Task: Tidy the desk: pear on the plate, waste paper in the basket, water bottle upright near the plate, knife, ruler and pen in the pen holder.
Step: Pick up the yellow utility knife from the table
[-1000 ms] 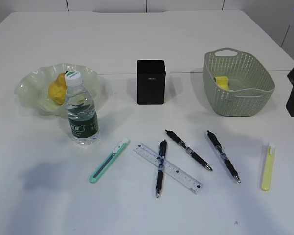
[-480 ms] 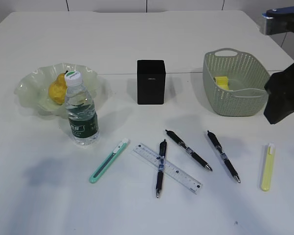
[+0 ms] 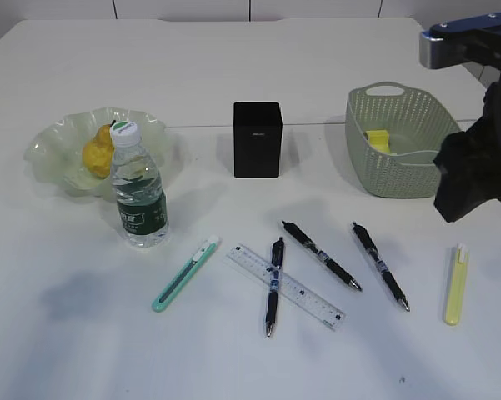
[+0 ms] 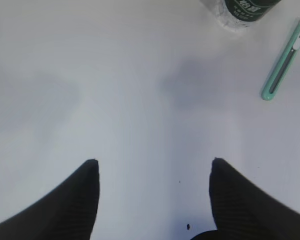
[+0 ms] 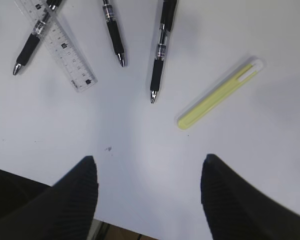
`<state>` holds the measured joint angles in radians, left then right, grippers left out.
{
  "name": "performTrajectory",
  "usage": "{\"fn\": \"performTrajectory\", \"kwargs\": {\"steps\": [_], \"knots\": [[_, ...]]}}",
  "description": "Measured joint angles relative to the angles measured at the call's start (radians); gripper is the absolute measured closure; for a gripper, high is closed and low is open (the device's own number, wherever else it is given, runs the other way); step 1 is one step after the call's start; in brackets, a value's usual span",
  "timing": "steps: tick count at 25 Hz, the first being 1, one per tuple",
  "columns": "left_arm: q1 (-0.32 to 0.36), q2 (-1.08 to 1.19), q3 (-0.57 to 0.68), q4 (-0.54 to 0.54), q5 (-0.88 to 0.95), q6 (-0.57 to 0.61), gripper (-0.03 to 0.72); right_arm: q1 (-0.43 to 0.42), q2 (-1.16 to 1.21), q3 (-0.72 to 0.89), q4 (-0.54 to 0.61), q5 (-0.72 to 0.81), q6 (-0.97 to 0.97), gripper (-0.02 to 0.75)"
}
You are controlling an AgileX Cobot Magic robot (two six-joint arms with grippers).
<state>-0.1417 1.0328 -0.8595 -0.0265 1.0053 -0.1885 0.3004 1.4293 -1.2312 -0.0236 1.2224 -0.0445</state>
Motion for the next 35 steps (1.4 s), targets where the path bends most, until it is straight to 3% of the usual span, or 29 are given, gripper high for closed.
{"fn": "performTrajectory", "kwargs": {"steps": [27, 35], "knots": [[0.0, -0.07, 0.0, -0.002, 0.023, -0.002, 0.209, 0.056, 0.091, 0.0, -0.007, -0.051, 0.0, 0.256], [0.0, -0.07, 0.0, -0.002, 0.023, -0.002, 0.209, 0.056, 0.151, -0.065, -0.009, -0.054, 0.0, 0.256]]}}
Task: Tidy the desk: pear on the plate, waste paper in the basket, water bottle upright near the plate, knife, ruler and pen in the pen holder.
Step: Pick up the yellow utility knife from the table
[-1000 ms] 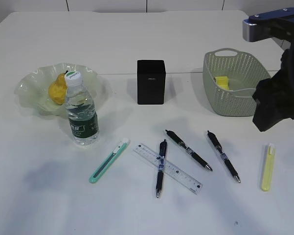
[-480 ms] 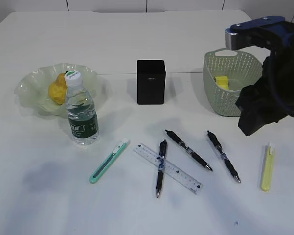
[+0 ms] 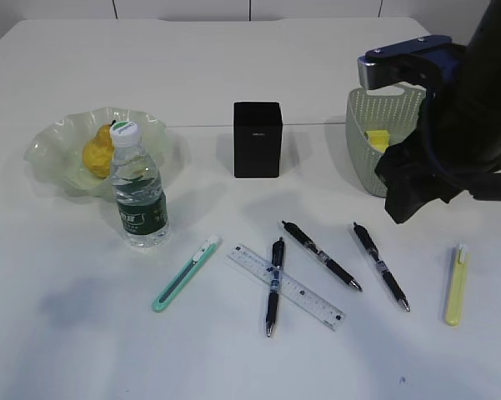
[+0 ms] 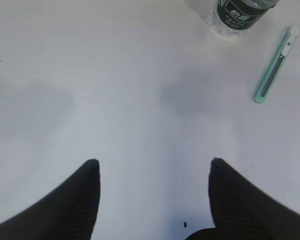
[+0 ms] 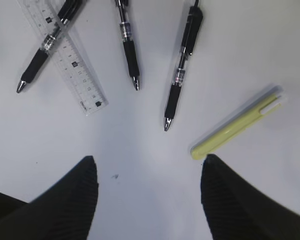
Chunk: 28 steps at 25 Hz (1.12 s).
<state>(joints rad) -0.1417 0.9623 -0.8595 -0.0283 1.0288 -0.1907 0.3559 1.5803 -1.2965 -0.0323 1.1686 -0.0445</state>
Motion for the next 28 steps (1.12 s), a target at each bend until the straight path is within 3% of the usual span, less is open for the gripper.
{"fn": "performTrajectory", "kwargs": {"steps": [11, 22, 28], "knots": [[0.0, 0.0, 0.0, 0.002, 0.0, 0.0, 0.213, -0.02, 0.004, -0.007, -0.158, -0.014, 0.0, 0.256], [0.0, 0.0, 0.0, 0.006, -0.014, 0.0, 0.214, -0.204, 0.004, 0.015, -0.053, -0.044, 0.029, 0.256], [0.0, 0.0, 0.0, 0.007, -0.014, 0.0, 0.214, -0.226, 0.112, 0.026, -0.032, -0.065, 0.115, 0.256]]}}
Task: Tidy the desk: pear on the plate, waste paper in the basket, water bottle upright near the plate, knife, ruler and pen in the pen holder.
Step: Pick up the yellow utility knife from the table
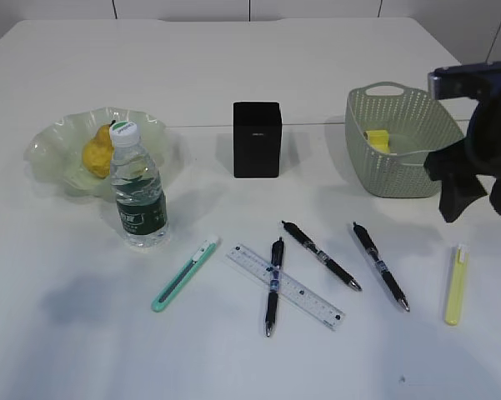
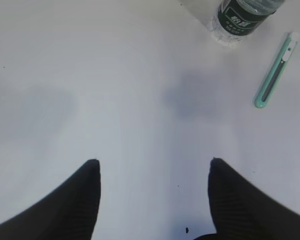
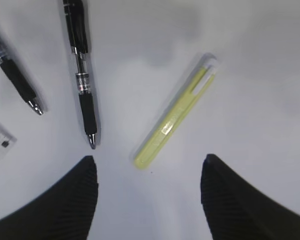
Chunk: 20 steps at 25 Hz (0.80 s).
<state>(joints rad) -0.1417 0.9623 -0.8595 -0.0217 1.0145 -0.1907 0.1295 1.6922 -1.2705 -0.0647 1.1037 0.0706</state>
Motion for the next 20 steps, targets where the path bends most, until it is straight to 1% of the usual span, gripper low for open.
{"fn": "performTrajectory", "kwargs": {"steps": [5, 8, 14, 17, 20], "knots": [[0.0, 0.0, 0.0, 0.002, 0.0, 0.0, 0.214, -0.002, 0.105, 0.002, 0.0, -0.063, 0.05, 0.256], [0.0, 0.0, 0.0, 0.011, 0.0, 0.0, 0.214, -0.021, 0.143, 0.002, 0.004, -0.072, 0.061, 0.256], [0.0, 0.0, 0.0, 0.03, 0.0, 0.0, 0.214, -0.103, 0.159, 0.002, 0.01, -0.076, 0.066, 0.256], [0.0, 0.0, 0.0, 0.03, -0.002, 0.0, 0.214, -0.139, 0.159, 0.014, 0.057, -0.092, 0.08, 0.256], [0.0, 0.0, 0.0, 0.03, -0.005, 0.0, 0.214, -0.153, 0.159, 0.046, 0.09, -0.148, 0.132, 0.256]]}}
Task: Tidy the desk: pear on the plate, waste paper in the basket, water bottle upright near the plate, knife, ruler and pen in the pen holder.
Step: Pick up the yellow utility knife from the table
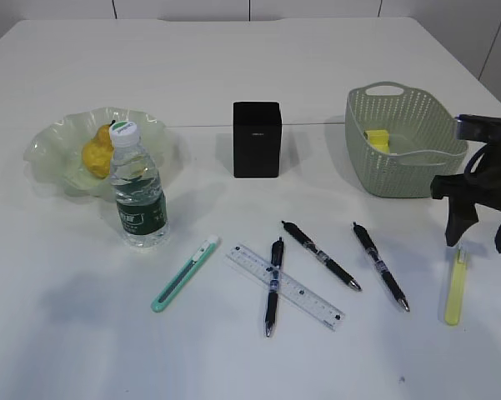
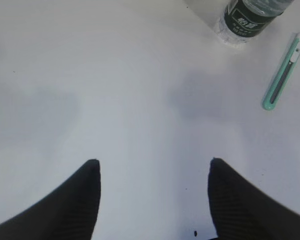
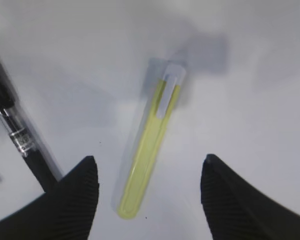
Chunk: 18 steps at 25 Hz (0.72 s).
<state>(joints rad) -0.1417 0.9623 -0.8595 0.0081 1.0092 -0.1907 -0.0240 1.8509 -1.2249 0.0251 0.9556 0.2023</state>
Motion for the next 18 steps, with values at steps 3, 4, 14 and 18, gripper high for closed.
{"fn": "performTrajectory", "kwargs": {"steps": [3, 4, 14, 18], "knots": [[0.0, 0.0, 0.0, 0.001, -0.001, 0.0, 0.214, 0.0, 0.0, 0.032, 0.005, -0.05, 0.051, 0.256], [0.0, 0.0, 0.0, 0.001, -0.001, 0.0, 0.214, 0.0, 0.002, 0.036, 0.005, -0.063, 0.069, 0.256], [0.0, 0.0, 0.0, 0.001, -0.002, 0.0, 0.214, 0.0, 0.054, 0.042, -0.07, -0.1, 0.186, 0.267], [0.0, 0.0, 0.0, 0.001, -0.003, 0.0, 0.214, 0.0, 0.084, 0.042, -0.053, -0.112, 0.184, 0.267]]}}
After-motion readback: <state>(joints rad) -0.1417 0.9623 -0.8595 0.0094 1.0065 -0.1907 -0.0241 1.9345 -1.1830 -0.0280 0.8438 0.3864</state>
